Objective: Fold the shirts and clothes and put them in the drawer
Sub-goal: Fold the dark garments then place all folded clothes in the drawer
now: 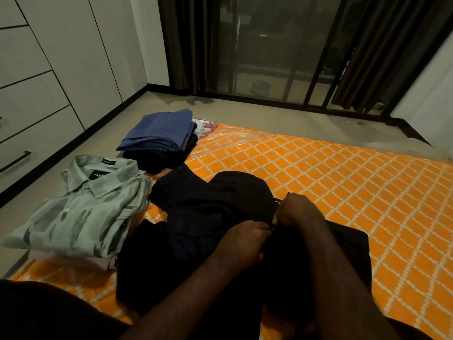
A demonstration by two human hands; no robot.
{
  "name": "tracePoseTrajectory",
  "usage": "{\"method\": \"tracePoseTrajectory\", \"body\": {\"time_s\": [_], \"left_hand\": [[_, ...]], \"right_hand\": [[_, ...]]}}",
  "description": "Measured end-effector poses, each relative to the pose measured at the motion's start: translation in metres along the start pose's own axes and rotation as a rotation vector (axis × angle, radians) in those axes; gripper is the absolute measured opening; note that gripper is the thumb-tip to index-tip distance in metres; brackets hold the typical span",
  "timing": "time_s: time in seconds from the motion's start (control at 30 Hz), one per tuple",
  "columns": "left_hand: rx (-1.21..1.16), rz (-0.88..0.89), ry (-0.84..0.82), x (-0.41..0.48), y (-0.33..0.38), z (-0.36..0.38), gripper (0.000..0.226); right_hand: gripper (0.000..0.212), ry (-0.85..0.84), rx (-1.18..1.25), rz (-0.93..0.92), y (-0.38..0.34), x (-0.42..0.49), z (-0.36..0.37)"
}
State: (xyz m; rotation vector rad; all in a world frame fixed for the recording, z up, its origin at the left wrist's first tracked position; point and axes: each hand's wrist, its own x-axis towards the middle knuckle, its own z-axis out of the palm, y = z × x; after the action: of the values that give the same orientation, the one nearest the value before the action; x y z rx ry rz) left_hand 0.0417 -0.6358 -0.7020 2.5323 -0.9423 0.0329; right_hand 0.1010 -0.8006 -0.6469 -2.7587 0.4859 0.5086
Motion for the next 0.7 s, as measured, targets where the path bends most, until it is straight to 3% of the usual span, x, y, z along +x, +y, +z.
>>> {"method": "tracePoseTrajectory", "body": {"time_s": [0.17, 0.33, 0.7], "left_hand": [[0.074, 0.113, 0.054, -0.002, 0.008, -0.01, 0.017], [0.085, 0.237, 0.084, -0.002, 0.017, -0.013, 0.008], [0.018, 0.298, 0.005, 0.004, 0.009, -0.021, 0.016]], "right_hand": [[0.012, 0.164, 0.108, 0.029, 0.011, 0.005, -0.004], [0.014, 0.415, 0.261, 0.035, 0.024, 0.009, -0.01], [0.02, 0.548, 0.37, -0.037, 0.02, 0.01, 0.0]]}}
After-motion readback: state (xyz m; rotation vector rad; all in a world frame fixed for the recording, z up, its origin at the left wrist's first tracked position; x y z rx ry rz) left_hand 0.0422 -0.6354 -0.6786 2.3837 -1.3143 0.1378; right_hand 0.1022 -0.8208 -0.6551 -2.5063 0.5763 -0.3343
